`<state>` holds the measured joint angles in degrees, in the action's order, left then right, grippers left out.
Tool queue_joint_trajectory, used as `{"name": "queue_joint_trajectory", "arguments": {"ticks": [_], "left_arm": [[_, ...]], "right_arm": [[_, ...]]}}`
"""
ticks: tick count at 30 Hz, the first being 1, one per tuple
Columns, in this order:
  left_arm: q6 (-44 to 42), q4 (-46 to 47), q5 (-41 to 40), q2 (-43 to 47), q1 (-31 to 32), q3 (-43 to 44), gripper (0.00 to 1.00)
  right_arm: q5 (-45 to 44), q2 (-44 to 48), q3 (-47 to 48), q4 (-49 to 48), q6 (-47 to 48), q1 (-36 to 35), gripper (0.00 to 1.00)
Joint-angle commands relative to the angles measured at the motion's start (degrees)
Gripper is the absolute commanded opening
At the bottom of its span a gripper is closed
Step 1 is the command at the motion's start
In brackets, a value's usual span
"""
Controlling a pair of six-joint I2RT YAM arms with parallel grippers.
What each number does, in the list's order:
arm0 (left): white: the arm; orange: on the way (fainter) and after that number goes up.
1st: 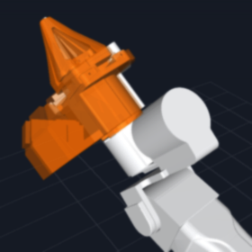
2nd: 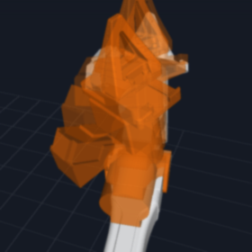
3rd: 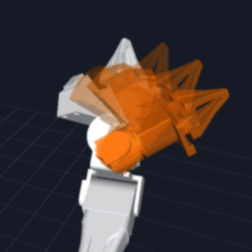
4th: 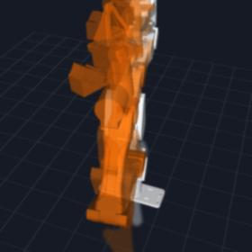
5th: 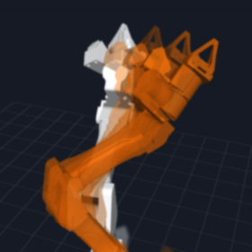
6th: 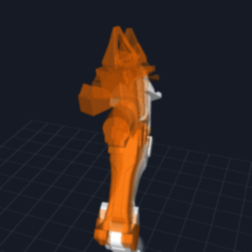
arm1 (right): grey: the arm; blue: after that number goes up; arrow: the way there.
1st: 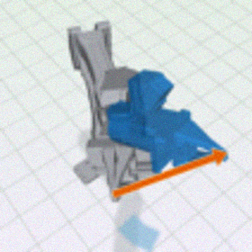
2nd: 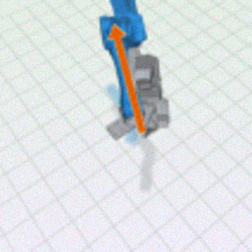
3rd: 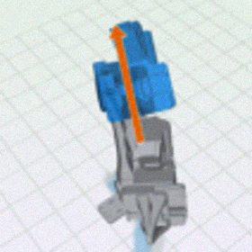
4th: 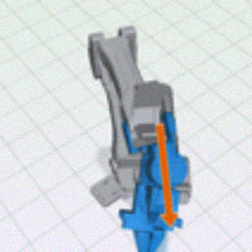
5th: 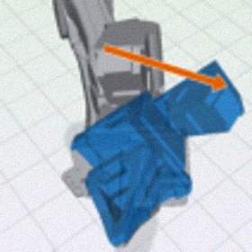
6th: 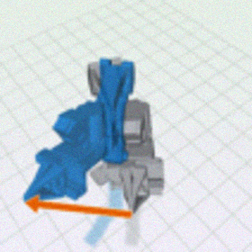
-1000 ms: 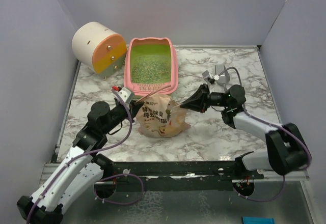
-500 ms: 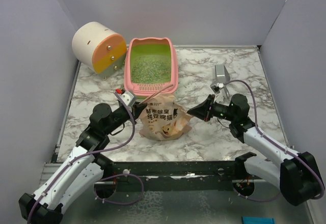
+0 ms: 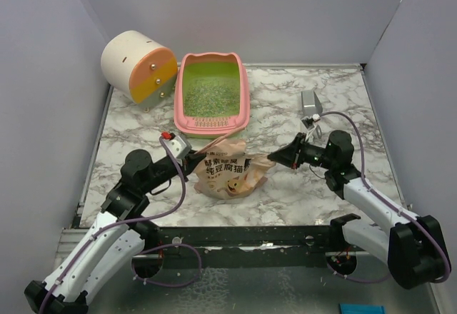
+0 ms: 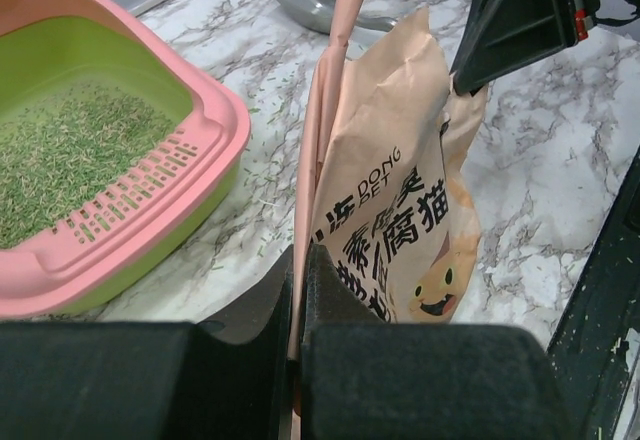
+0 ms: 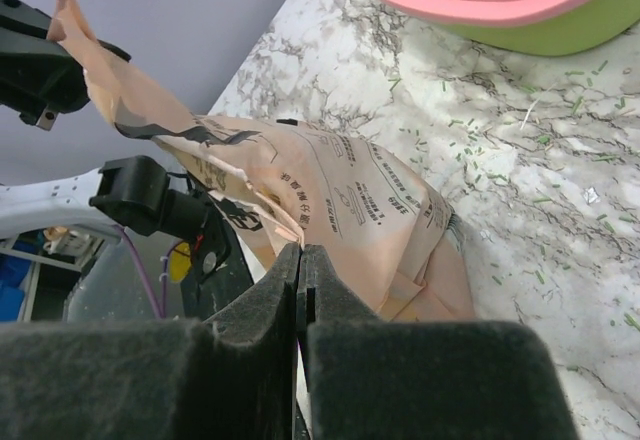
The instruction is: Fill the litter box with clean litter
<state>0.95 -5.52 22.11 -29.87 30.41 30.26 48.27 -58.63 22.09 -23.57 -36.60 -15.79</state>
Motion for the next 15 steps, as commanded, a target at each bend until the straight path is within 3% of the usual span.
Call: {"name": "queue_joint_trajectory", "arguments": {"ticks": [1, 4, 5, 6, 8, 9, 10, 11, 12, 15], "left_arm": [[0.88, -5.31, 2.60, -2.16, -0.44, 1.91, 0.00], [2.01, -7.42, 1.70, -3.92, -0.42, 3.00, 0.00], [2.50, -7.67, 0.92, -4.11, -0.35, 3.23, 0.17], [3.00, -7.51, 0.27, -3.86, -0.41, 3.19, 0.40], [4.57, -5.47, -0.90, -1.94, -0.43, 1.95, 0.63], [5.34, -3.64, -1.37, -0.40, -0.43, 0.84, 0.80], [6.36, -1.71, -1.99, 1.62, -0.43, -0.47, 0.96], [6.99, 0.03, -2.59, 3.70, -0.38, -1.69, 0.98], [7.79, 1.33, -3.61, 5.68, -0.39, -2.56, 0.99], [10.47, 5.69, -4.48, 10.25, -0.44, -5.69, 0.99]], "right_arm": [[3.72, 0.26, 3.39, 2.97, 0.94, 1.18, 0.01], [5.26, 0.62, 4.32, 4.73, 1.01, 1.29, 0.01], [5.67, 0.93, 4.56, 5.02, 1.07, 1.29, 0.01], [5.98, 1.24, 4.81, 5.33, 1.40, 1.29, 0.01], [6.28, 1.95, 5.34, 6.22, 2.65, 1.29, 0.04], [6.49, 2.37, 5.48, 6.41, 3.15, 1.33, 0.16], [6.99, 2.78, 5.51, 6.43, 3.65, 1.30, 0.37], [7.86, 3.02, 5.44, 6.17, 4.48, 1.29, 0.49], [8.58, 3.25, 5.36, 5.95, 5.27, 1.29, 0.54], [10.15, 3.32, 4.41, 3.67, 6.52, 1.30, 0.58]]}}
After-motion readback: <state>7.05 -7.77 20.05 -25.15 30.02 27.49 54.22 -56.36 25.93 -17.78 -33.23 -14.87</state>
